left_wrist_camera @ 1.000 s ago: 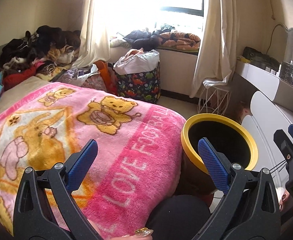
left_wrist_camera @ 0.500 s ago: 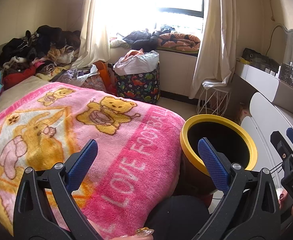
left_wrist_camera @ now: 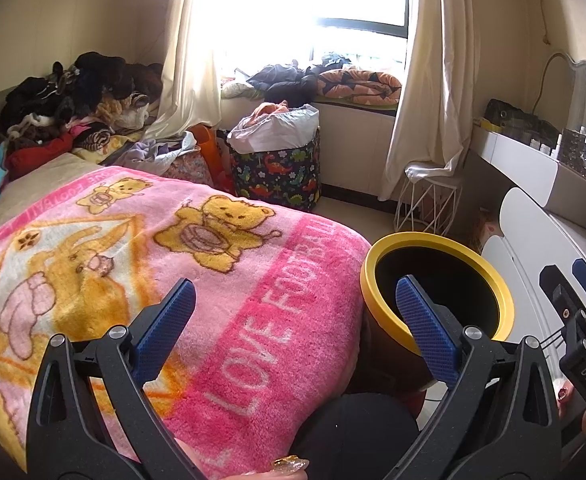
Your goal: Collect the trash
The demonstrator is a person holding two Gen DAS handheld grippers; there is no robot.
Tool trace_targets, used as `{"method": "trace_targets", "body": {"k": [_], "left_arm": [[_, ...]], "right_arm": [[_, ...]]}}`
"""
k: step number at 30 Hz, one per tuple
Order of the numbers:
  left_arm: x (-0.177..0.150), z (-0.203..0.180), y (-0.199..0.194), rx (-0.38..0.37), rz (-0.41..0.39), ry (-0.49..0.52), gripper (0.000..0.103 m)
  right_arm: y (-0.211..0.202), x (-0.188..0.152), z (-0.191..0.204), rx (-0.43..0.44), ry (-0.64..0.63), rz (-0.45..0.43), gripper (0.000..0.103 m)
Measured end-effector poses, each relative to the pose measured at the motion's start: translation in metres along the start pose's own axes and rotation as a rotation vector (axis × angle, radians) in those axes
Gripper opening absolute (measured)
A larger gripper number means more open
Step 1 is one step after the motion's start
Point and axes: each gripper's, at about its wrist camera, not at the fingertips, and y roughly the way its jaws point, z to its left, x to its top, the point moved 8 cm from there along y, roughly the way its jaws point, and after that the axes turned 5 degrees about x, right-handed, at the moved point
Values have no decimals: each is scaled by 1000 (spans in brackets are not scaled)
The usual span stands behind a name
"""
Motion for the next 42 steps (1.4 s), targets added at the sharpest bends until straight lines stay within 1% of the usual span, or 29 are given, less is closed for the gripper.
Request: {"method": "trace_targets", "body": {"k": [42], "left_arm": [[1, 1, 0, 3, -2, -5, 92]], "right_arm": [[-2, 1, -7, -14, 6, -6, 96]]}}
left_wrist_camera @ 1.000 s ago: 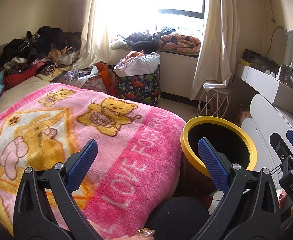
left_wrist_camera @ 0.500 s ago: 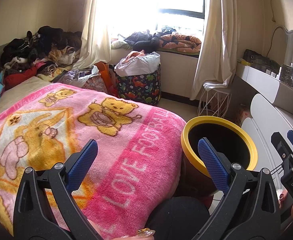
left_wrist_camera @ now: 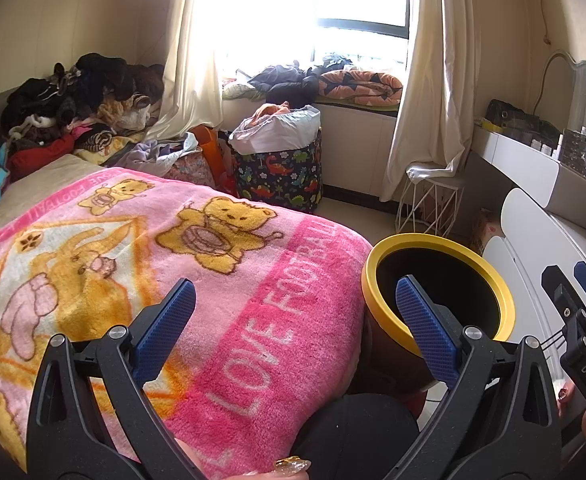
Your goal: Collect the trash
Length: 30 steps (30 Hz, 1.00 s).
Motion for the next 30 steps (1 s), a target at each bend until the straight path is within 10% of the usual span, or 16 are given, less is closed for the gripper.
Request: {"method": "trace_targets", "body": {"k": [18, 22, 30], "left_arm": [[16, 43, 3, 70, 25, -119, 92], [18, 135, 4, 245, 36, -274, 92], [-92, 377, -30, 851, 274, -520, 92]], "right_arm": [[18, 7, 16, 88, 23, 38, 97], [51, 13, 82, 280, 1, 129, 97], [105, -106, 352, 811, -190, 753, 97]]}}
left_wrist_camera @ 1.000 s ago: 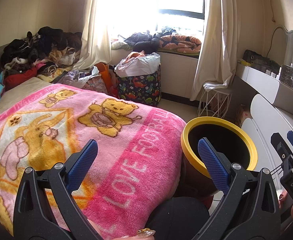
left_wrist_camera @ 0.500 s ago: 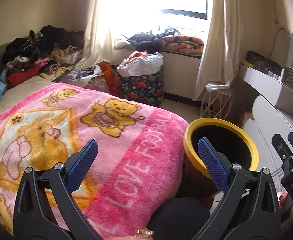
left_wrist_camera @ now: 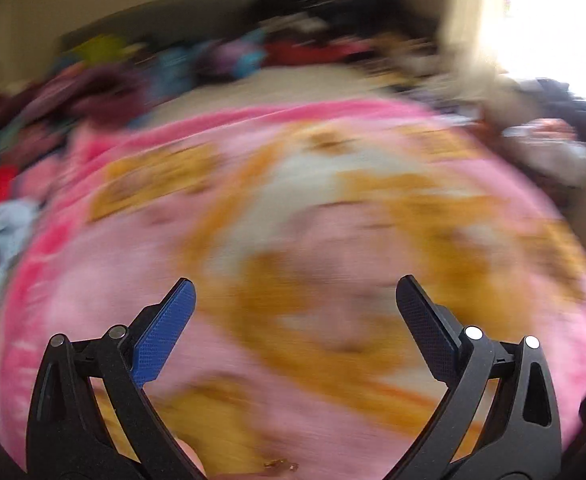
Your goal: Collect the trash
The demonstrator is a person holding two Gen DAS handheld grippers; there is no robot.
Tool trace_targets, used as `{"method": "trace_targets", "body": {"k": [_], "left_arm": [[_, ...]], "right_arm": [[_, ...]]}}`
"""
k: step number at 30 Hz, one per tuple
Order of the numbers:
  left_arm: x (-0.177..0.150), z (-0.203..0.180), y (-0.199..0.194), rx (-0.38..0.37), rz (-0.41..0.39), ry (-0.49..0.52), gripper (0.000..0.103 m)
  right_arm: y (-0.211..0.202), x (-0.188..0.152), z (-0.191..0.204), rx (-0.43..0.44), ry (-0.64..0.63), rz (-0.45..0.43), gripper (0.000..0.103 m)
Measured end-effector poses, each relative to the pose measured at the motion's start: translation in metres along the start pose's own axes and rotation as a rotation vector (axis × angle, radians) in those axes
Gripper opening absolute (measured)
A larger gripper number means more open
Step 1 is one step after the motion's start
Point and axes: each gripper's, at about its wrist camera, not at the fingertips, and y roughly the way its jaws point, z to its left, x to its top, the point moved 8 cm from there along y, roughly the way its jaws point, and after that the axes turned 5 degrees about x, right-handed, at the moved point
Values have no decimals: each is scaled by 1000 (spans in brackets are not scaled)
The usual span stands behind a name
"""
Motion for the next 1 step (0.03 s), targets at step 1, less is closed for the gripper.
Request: {"method": "trace_targets", "body": {"k": [1], "left_arm": [[-3, 23, 20, 52, 35, -25, 92]], "right_arm": [[33, -3, 23, 15, -61, 53, 97]]}}
